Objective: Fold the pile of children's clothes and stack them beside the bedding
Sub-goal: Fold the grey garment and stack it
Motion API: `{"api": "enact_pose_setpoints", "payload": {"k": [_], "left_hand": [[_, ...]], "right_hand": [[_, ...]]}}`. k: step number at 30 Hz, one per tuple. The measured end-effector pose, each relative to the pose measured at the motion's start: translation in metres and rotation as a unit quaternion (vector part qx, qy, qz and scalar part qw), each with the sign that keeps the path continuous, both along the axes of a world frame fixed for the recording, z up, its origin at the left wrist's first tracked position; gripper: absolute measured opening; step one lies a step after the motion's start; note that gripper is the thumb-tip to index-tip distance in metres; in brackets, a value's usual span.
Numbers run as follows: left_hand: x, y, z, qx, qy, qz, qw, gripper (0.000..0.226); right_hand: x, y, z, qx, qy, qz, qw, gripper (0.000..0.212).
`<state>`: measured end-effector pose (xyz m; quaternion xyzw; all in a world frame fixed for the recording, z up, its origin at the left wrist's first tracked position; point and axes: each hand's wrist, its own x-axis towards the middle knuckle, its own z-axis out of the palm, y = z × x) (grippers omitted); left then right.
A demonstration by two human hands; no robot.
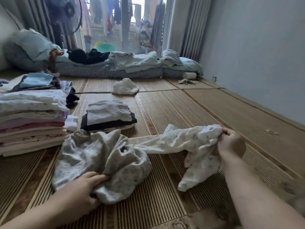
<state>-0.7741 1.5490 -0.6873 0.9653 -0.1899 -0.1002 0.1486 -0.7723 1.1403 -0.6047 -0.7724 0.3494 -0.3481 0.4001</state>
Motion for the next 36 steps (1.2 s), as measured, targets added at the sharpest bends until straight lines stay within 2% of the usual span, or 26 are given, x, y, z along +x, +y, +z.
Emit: {"api": "enact_pose_setpoints", "payload": {"k": [4, 7, 9, 12, 14, 16, 18, 21, 23, 25, 27, 30, 32, 34, 36], "left_hand": [[-0.002, 0.002, -0.001, 0.021, -0.010, 0.004, 1.000, 0.083], [-0.004, 0.003, -0.001, 0.024, -0.009, 0.006, 1.000, 0.089], [-0.005, 0.003, -0.001, 0.027, -0.014, 0.008, 0.999, 0.092], [-0.008, 0.002, -0.001, 0.018, -0.018, 0.007, 1.000, 0.093], [-0.009, 0.000, -0.001, 0.019, -0.023, 0.005, 1.000, 0.093], [-0.012, -0.001, 0.001, 0.021, -0.025, 0.006, 0.999, 0.089], [-0.014, -0.002, 0.001, 0.019, -0.030, 0.005, 0.999, 0.085], [-0.017, -0.004, 0.003, 0.011, -0.037, -0.003, 0.999, 0.082], [-0.019, -0.005, 0.006, -0.007, -0.032, -0.003, 0.999, 0.083], [-0.019, -0.007, 0.009, -0.029, -0.031, 0.001, 0.999, 0.083], [-0.018, -0.009, 0.011, -0.050, -0.040, 0.012, 0.998, 0.079], [-0.014, -0.014, 0.015, -0.074, -0.065, 0.033, 0.995, 0.070], [-0.013, -0.016, 0.018, -0.107, -0.087, 0.056, 0.989, 0.059], [-0.014, -0.015, 0.022, -0.155, -0.102, 0.071, 0.980, 0.048], [-0.015, -0.009, 0.029, -0.234, -0.066, 0.096, 0.965, 0.043]], "right_hand": [[-0.016, -0.034, 0.017, -0.026, -0.103, -0.126, 0.986, 0.027], [-0.025, -0.049, 0.019, -0.076, -0.143, -0.143, 0.976, 0.029], [-0.026, -0.050, 0.010, -0.110, -0.095, -0.059, 0.988, 0.044], [-0.031, -0.041, -0.010, -0.033, 0.060, 0.123, 0.990, 0.106], [-0.033, -0.040, -0.026, 0.011, 0.135, 0.190, 0.972, 0.124], [-0.034, -0.039, -0.037, 0.025, 0.189, 0.214, 0.958, 0.120], [-0.030, -0.033, -0.037, 0.000, 0.218, 0.206, 0.954, 0.115], [-0.021, -0.002, -0.017, -0.130, 0.228, 0.175, 0.949, 0.109], [-0.016, 0.033, -0.006, -0.178, 0.195, 0.222, 0.939, 0.103], [-0.014, 0.074, -0.001, -0.117, 0.161, 0.353, 0.914, 0.101], [-0.011, 0.117, -0.005, -0.016, 0.180, 0.467, 0.866, 0.103], [-0.006, 0.166, -0.021, 0.090, 0.217, 0.512, 0.826, 0.096], [-0.003, 0.183, -0.033, 0.104, 0.223, 0.518, 0.819, 0.068], [0.000, 0.187, -0.038, 0.079, 0.246, 0.509, 0.821, 0.037], [0.000, 0.186, -0.030, 0.114, 0.256, 0.502, 0.818, 0.020]]}}
